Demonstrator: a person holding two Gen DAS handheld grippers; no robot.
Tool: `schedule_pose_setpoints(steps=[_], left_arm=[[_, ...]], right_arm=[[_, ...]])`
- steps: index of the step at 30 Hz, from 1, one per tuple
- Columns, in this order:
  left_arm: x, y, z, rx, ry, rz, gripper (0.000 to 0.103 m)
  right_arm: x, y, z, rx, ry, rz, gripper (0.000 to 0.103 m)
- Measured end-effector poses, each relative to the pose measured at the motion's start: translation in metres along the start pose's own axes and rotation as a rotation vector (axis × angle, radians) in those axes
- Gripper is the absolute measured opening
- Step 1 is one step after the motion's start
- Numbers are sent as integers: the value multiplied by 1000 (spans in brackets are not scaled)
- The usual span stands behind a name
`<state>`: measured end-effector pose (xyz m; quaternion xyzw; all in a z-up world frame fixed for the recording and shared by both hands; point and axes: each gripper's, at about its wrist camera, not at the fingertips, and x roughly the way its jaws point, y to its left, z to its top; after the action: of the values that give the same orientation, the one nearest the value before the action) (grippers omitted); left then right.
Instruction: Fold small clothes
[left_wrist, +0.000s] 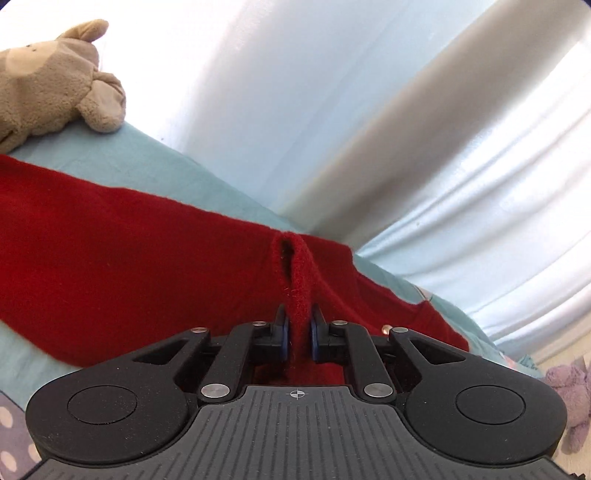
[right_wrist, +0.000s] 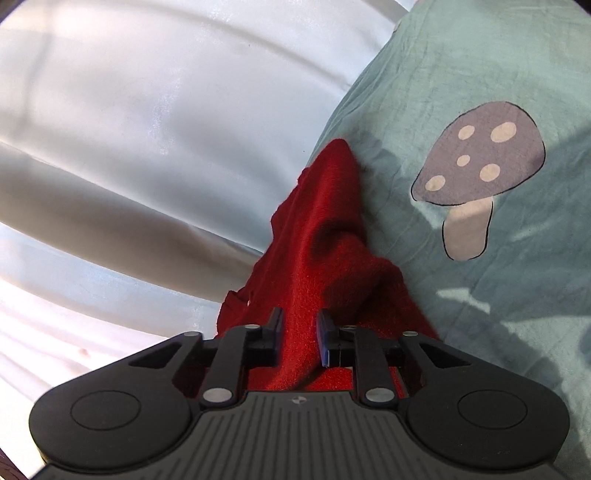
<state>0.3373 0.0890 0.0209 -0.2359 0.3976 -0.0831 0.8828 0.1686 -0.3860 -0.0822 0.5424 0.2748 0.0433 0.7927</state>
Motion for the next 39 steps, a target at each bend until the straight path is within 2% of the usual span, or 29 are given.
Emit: schedule_pose_setpoints(steps=[6, 7, 9, 11, 15, 18, 21, 23, 24, 27, 29, 32, 35, 39], left_arm=[[5, 13, -6, -12, 41, 28, 13], [5, 14, -8, -8, 46, 33, 13], [6, 15, -11, -8, 52, 35, 13], [4, 17, -11, -13, 52, 31, 13], [-1, 19, -8, -32, 44, 9, 13], [-4, 14, -8, -29, 36, 0, 13], [-5, 9, -10, -24, 40, -14, 13], [-6, 6, -11, -7, 43, -6, 13], [-6, 6, -12, -2, 46, -4, 13], [2, 7, -16, 9, 76, -27, 13], [16, 7, -21, 42, 106, -7, 13], [38, 12, -32, 63, 155, 76, 13], [37, 17, -35, 54, 146, 75, 13], [27, 12, -28, 90, 116, 69, 13]], right_arm=[[6, -4, 6, 18, -48, -2, 32], [8, -5, 7, 32, -37, -20, 32], [9, -6, 7, 87, -17, 6, 32], [5, -2, 5, 59, -5, -3, 33], [-6, 0, -11, 11, 35, -59, 45], [-3, -4, -15, 3, 51, -87, 45], [7, -5, -8, 19, 24, -48, 45], [14, -5, -3, 30, 5, -51, 24], [14, -4, -1, 17, -19, -53, 9], [-1, 7, 3, -101, -137, -94, 9], [-7, 13, 4, -216, -196, -180, 9], [2, 12, 4, -278, -157, -251, 9], [10, 20, -6, -397, -122, -311, 9], [12, 36, -18, -534, -136, -344, 9]])
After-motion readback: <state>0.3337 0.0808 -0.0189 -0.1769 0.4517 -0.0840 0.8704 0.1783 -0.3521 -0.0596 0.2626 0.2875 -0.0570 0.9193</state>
